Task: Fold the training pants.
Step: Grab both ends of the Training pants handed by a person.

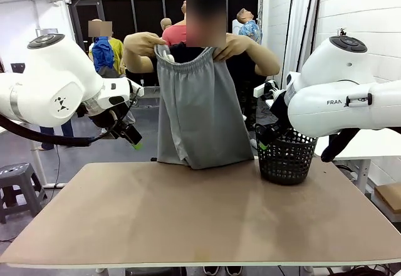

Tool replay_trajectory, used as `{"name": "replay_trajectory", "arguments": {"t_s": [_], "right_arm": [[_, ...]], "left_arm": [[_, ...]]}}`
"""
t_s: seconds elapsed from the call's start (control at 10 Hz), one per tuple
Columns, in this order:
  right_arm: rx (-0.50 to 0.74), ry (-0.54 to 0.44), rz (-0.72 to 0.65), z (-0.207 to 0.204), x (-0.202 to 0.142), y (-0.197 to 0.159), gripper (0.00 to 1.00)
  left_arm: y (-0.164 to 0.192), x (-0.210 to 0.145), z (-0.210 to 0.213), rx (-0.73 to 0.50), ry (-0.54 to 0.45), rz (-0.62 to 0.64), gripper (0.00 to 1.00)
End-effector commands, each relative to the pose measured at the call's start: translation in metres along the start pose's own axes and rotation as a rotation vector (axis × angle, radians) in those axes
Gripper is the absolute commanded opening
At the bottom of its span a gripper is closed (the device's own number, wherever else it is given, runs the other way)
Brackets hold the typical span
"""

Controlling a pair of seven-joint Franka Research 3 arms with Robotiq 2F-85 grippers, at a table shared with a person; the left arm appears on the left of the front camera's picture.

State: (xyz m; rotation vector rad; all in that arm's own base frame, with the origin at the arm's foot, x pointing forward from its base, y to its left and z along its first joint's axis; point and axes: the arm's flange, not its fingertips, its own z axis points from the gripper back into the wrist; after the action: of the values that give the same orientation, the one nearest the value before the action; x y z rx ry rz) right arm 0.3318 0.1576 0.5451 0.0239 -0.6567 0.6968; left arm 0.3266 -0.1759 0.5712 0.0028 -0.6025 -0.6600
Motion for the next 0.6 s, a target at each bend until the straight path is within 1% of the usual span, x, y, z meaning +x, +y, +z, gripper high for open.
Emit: {"name": "replay_trajectory", "arguments": {"t_s": [0.0,0.5], "right_arm": [[-0.004,-0.003,-0.006,0.0004,0.0005,0.0000,1.00],[-0.004,-0.003,-0.006,0.0004,0.0005,0.0000,1.00]], "left_arm": [[0.0012,0.0004,-0.0016,-0.002,-0.011,-0.005,1.00],[0.0012,0.0004,-0.0016,-0.002,-0.011,-0.005,1.00]]}}
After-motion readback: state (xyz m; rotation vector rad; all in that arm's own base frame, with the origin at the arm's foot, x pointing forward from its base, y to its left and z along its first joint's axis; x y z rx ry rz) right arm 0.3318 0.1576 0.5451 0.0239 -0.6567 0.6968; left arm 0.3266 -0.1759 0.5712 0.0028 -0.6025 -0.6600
